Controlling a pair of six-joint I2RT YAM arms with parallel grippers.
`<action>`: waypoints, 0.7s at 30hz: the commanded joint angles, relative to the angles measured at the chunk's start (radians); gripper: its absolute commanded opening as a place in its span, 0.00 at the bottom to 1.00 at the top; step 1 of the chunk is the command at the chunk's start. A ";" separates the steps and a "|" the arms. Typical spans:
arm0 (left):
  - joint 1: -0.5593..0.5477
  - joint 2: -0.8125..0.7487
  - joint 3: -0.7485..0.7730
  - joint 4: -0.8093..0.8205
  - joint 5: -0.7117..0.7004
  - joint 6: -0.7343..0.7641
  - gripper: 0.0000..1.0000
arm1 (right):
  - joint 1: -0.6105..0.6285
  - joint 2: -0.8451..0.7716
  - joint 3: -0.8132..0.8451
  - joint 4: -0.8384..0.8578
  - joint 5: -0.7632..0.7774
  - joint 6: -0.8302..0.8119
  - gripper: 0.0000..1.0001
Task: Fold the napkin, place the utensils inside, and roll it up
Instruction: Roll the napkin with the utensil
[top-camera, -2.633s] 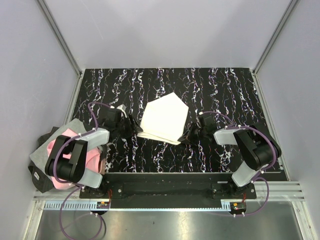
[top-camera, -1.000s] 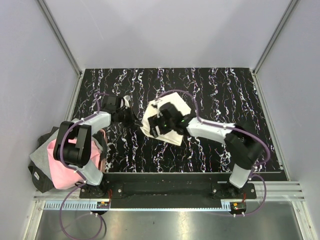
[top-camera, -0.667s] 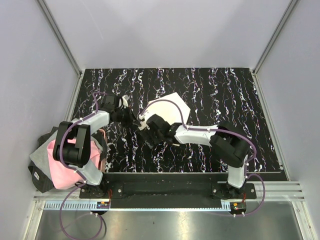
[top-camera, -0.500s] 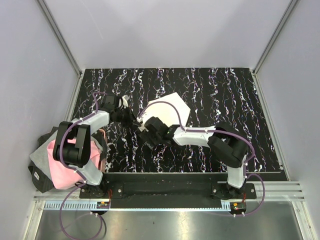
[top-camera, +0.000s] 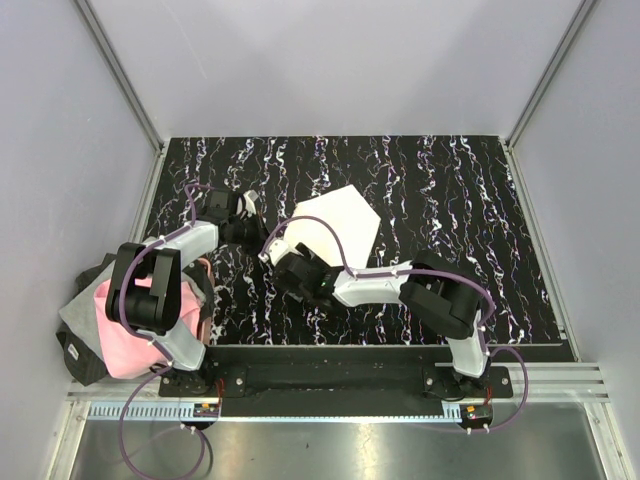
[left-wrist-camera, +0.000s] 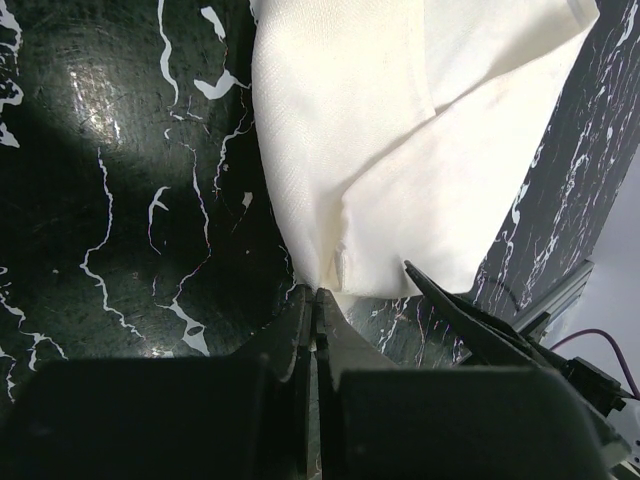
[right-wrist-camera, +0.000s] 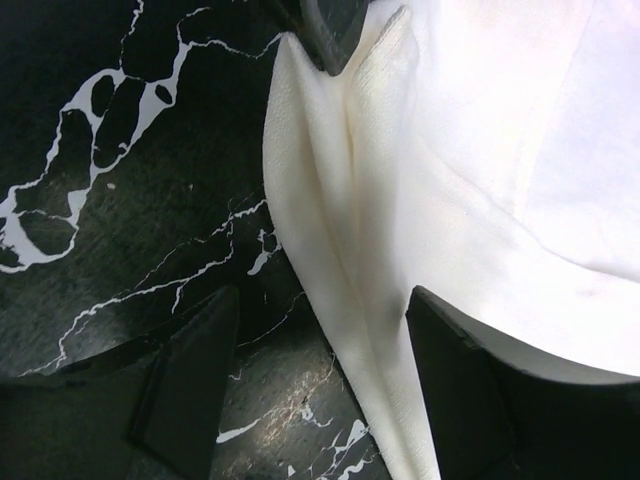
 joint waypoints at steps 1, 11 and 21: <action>0.007 -0.007 0.038 0.011 0.037 0.015 0.00 | 0.022 0.042 -0.009 0.043 0.096 -0.060 0.73; 0.009 -0.007 0.040 0.011 0.040 0.015 0.00 | 0.026 0.096 -0.022 0.044 0.132 -0.070 0.48; 0.009 -0.009 0.037 0.017 0.049 0.020 0.00 | 0.010 0.123 0.018 -0.042 0.020 -0.009 0.34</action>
